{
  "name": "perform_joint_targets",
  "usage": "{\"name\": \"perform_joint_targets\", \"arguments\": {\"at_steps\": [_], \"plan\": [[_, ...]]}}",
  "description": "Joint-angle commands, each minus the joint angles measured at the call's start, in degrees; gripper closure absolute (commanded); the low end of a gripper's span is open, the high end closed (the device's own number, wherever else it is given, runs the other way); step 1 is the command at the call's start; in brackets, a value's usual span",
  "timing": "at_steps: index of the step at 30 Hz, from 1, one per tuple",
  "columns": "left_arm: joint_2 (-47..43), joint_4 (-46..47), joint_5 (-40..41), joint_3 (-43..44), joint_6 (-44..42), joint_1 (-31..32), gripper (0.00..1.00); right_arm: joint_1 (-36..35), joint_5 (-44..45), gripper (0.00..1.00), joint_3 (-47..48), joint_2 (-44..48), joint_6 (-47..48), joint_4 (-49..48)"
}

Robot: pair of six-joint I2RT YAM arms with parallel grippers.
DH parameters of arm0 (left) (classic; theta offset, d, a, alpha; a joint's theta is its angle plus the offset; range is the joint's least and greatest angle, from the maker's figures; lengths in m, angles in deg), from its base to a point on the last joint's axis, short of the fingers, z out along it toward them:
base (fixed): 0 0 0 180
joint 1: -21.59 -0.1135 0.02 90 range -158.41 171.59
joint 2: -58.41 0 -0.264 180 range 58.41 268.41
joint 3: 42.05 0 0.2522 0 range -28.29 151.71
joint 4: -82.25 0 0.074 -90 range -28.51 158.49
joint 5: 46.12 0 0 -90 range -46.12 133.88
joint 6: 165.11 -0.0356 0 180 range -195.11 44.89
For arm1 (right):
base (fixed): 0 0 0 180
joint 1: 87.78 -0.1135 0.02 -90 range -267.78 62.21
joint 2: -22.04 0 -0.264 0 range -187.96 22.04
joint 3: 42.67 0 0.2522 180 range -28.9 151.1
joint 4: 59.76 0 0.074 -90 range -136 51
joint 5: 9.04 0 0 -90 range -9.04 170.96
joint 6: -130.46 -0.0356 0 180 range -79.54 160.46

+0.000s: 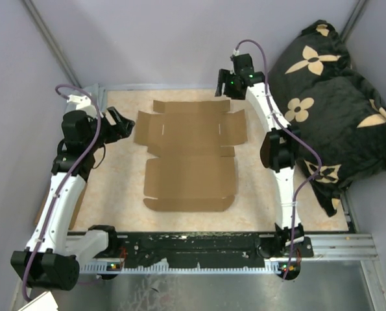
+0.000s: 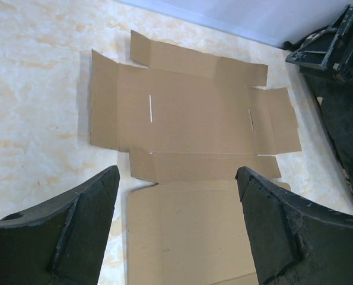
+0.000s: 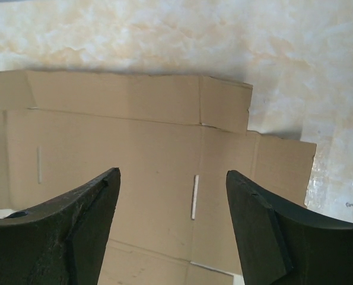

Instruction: Fold the paper box

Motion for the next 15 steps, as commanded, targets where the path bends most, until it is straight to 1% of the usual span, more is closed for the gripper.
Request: {"name": "perform_joint_targets", "arguments": {"at_steps": [1, 3, 9, 15], "plan": [[-0.22, -1.26, 1.42, 0.9, -0.24, -0.22, 0.14, 0.02, 3.66, 0.27, 2.56, -3.74, 1.04, -1.73], [-0.31, -1.16, 1.44, 0.16, 0.26, -0.25, 0.14, 0.02, 5.23, 0.27, 2.52, -4.63, 1.53, -2.12], [-0.27, -1.25, 1.46, -1.84, 0.6, -0.19, 0.15, 0.69, 5.73, 0.27, 2.8, -7.8, 1.12, -3.59], [-0.03, -1.06, 1.32, -3.01, 0.71, -0.17, 0.15, 1.85, 3.95, 0.27, 2.07, -10.07, -0.84, -5.74]]}}
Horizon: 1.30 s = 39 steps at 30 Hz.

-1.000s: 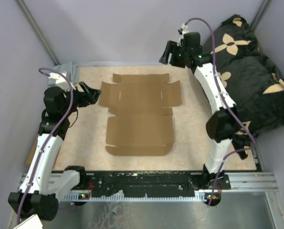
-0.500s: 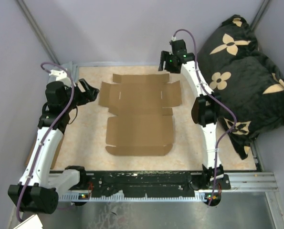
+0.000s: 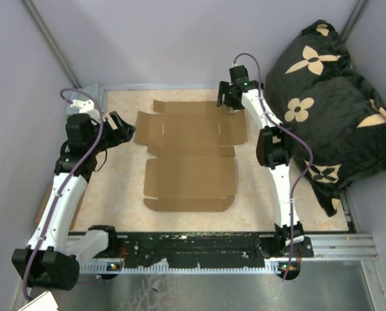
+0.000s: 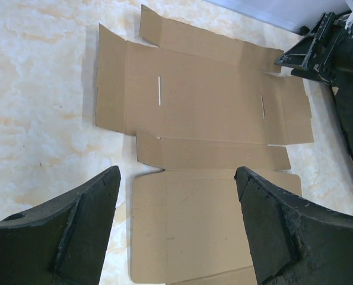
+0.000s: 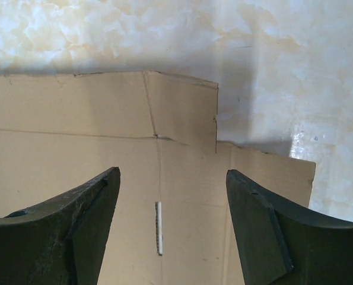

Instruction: Fold the paper box

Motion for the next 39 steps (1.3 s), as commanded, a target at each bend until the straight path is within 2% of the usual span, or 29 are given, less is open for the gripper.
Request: {"name": "perform_joint_targets", "arguments": {"at_steps": [1, 5, 11, 24, 35, 37, 39], "plan": [[0.07, 0.42, 0.39, -0.57, 0.24, -0.18, 0.15, 1.3, -0.66, 0.27, 1.46, -0.84, -1.01, -4.96], [1.08, 0.09, -0.32, -0.09, 0.19, -0.18, 0.16, 1.43, -1.05, 0.27, -0.47, 0.08, -0.73, -7.84], [2.31, -0.54, -1.08, 0.4, 0.25, -0.18, 0.16, 2.59, -3.4, 0.27, 2.28, -2.5, -2.11, -7.94], [0.26, -2.16, -0.06, -1.06, 1.03, -0.12, 0.17, 2.96, -7.67, 0.32, 0.32, -4.83, -1.94, -16.33], [0.48, -4.45, 0.1, 0.13, 0.67, -0.16, 0.18, 2.89, -7.78, 0.5, 0.5, -6.26, -3.12, -16.35], [1.08, -4.67, -0.04, 0.79, 0.53, -0.18, 0.19, 2.59, -7.8, 0.56, 0.53, -6.21, -2.9, -16.47], [1.77, -4.97, -0.09, 1.62, 0.44, -0.16, 0.2, 2.35, -7.44, 0.67, 0.74, -6.08, -2.67, -16.31]]}}
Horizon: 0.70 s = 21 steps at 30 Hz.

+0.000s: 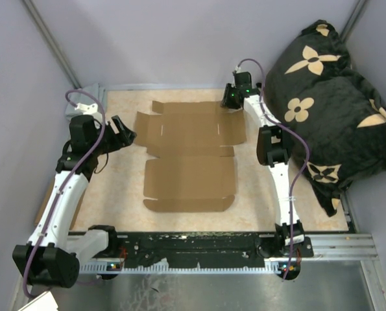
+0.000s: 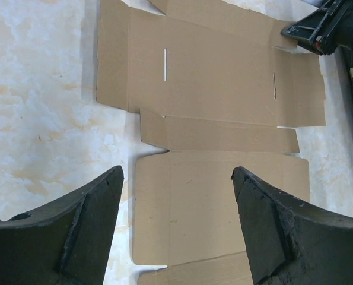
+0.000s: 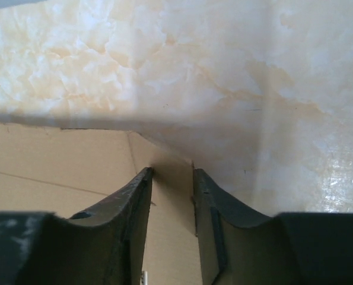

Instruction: Fold the paper box

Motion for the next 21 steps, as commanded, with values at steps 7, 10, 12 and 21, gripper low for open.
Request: {"name": "perform_joint_targets", "arguments": {"at_steps": [7, 10, 12, 21], "plan": [[4.06, -1.98, -0.47, 5.32, 0.96, -0.1, 0.23, -2.47, 4.17, 0.99, -1.39, 5.12, 2.73, 1.11], [6.09, -2.81, 0.1, 6.3, 1.39, -0.18, 0.26, -3.2, 6.14, 1.0, -3.25, 8.25, 4.55, 4.39], [8.88, -5.76, 1.52, 8.08, 0.77, -0.15, 0.26, -3.7, 7.36, 1.0, -4.03, 10.58, 6.24, 7.34], [23.38, -10.74, 0.86, 15.5, -2.17, -0.03, 0.26, -5.24, 7.44, 1.0, -16.85, 22.49, 14.18, 13.8]]}}
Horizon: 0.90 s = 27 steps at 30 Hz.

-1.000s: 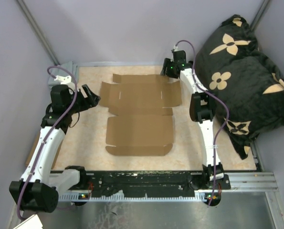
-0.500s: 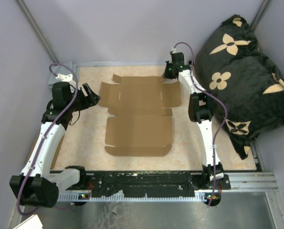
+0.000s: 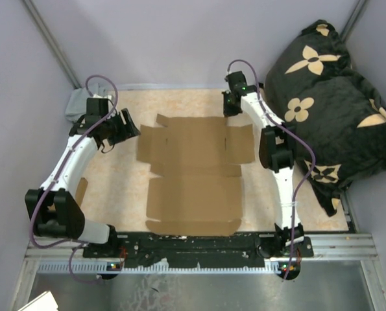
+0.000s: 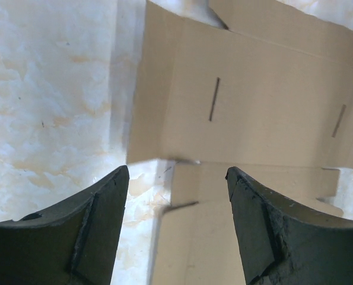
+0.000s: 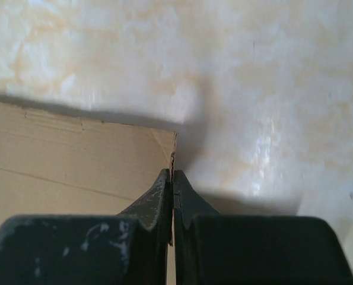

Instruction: Fold the paper box

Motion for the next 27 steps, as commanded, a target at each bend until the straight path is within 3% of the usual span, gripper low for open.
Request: {"name": "perform_joint_targets", "arguments": {"at_steps": [1, 4, 13, 19, 22, 27], "plan": [[3.13, 0.21, -0.7, 1.38, -1.1, 0.08, 0.26, -0.92, -0.51, 1.0, -7.03, 11.4, 6.64, 2.05], [5.58, 4.33, -0.56, 1.7, -1.08, 0.29, 0.24, -1.17, -1.73, 1.0, -9.09, 13.29, 7.77, 1.65], [20.12, 12.42, -1.95, 10.17, 2.41, 3.89, 0.24, -1.26, -1.85, 1.0, -1.31, 7.22, 4.1, 4.85], [29.66, 7.96, 0.61, 19.49, 5.95, 8.39, 0.26, -1.34, -5.34, 1.0, -4.19, 7.23, -6.01, 0.95], [31.17, 9.49, 2.99, 20.71, 4.14, 8.78, 0.26, -1.56, -4.72, 1.0, -4.64, 6.85, -7.21, -1.86], [33.67, 3.32, 7.02, 25.67, 1.4, 8.47, 0.26, -1.83, -5.29, 1.0, -4.23, 4.71, -9.11, -3.3]]}}
